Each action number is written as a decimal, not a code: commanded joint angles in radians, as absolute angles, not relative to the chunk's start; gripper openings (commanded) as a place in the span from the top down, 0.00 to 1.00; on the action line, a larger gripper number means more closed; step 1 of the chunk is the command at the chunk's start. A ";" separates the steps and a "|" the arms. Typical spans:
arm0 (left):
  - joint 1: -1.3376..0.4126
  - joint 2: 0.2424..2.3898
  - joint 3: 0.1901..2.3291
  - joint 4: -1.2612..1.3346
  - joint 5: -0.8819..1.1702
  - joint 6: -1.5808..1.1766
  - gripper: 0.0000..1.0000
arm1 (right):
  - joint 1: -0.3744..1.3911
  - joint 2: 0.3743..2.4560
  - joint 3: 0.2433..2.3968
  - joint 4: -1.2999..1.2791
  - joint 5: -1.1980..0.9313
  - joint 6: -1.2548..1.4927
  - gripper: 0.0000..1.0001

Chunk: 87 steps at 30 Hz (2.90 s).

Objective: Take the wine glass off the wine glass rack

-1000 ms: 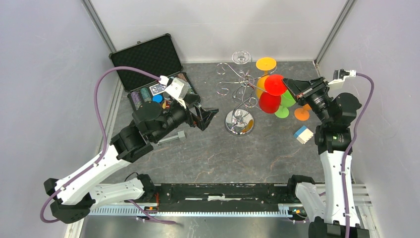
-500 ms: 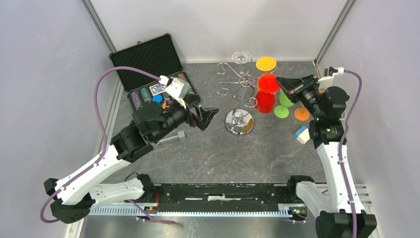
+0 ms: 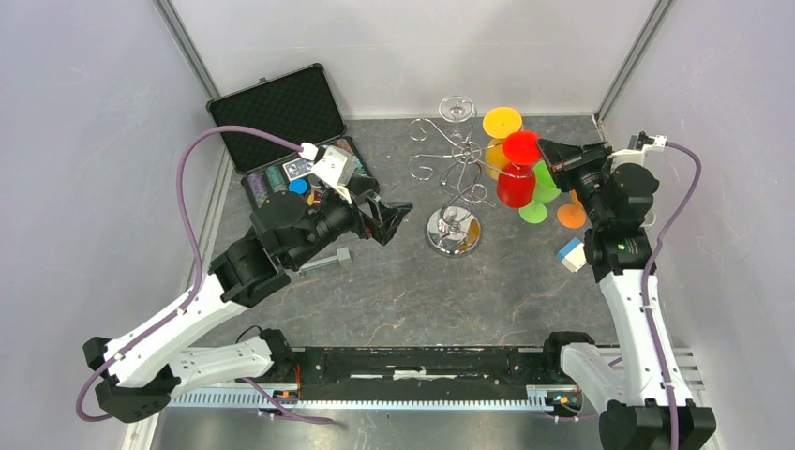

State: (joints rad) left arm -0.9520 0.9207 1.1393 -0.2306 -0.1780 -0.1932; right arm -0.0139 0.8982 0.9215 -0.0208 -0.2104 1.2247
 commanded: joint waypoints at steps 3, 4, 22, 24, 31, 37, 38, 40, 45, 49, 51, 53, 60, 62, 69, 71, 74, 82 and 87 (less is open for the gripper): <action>-0.948 0.907 1.143 -0.205 -0.190 -0.234 0.00 | -0.015 0.848 0.976 -0.034 -0.147 1.227 1.00; -0.948 0.905 1.143 -0.206 -0.187 -0.237 0.00 | -0.015 0.837 0.977 -0.042 -0.142 1.227 1.00; -0.948 0.864 1.124 -0.232 -0.101 -0.511 0.00 | -0.014 0.617 0.992 -0.332 -0.032 1.140 1.00; -0.948 0.867 1.110 -0.203 -0.062 -0.552 0.00 | -0.014 0.556 0.978 -0.357 -0.031 1.136 1.00; -0.948 0.912 1.114 -0.084 0.096 -0.683 0.00 | -0.015 0.497 1.110 -0.432 -0.113 1.144 1.00; -0.949 0.995 1.176 0.024 0.218 -0.807 0.00 | -0.015 0.496 1.278 -0.422 -0.193 1.201 1.00; -0.949 1.009 1.178 0.049 0.233 -0.828 0.00 | -0.014 0.496 1.294 -0.410 -0.198 1.212 1.00; -0.949 1.040 1.183 0.110 0.255 -0.878 0.00 | -0.014 0.498 1.312 -0.380 -0.214 1.241 1.00; -0.949 1.130 1.220 0.294 0.349 -0.982 0.00 | -0.014 0.513 1.327 -0.279 -0.267 1.318 1.00; -0.949 1.189 1.266 0.376 0.353 -1.032 0.00 | -0.014 0.528 1.320 -0.113 -0.332 1.400 1.00; -0.948 1.224 1.300 0.384 0.364 -1.042 0.00 | -0.014 0.547 1.312 -0.014 -0.392 1.456 1.00; -0.940 1.256 1.334 0.371 0.371 -1.053 0.00 | -0.015 0.553 1.293 0.051 -0.424 1.493 1.00; -0.816 1.361 1.395 0.444 0.489 -1.217 0.00 | -0.014 0.526 1.203 0.137 -0.453 1.549 1.00; -0.807 1.395 1.397 0.514 0.542 -1.279 0.00 | -0.014 0.529 1.178 0.181 -0.463 1.573 1.00; -0.808 1.456 1.401 0.696 0.634 -1.449 0.07 | -0.014 0.537 1.144 0.247 -0.461 1.586 1.00; -0.813 1.445 1.369 0.740 0.632 -1.495 0.10 | -0.015 0.533 1.128 0.264 -0.453 1.591 1.00; -0.814 1.416 1.317 0.822 0.618 -1.559 0.18 | -0.015 0.523 1.084 0.283 -0.443 1.606 1.00; -0.858 1.385 1.307 0.874 0.620 -1.590 0.31 | -0.015 0.510 1.010 0.314 -0.417 1.619 1.00; -0.868 1.356 1.296 0.855 0.622 -1.561 0.38 | -0.015 0.476 0.937 0.306 -0.350 1.601 1.00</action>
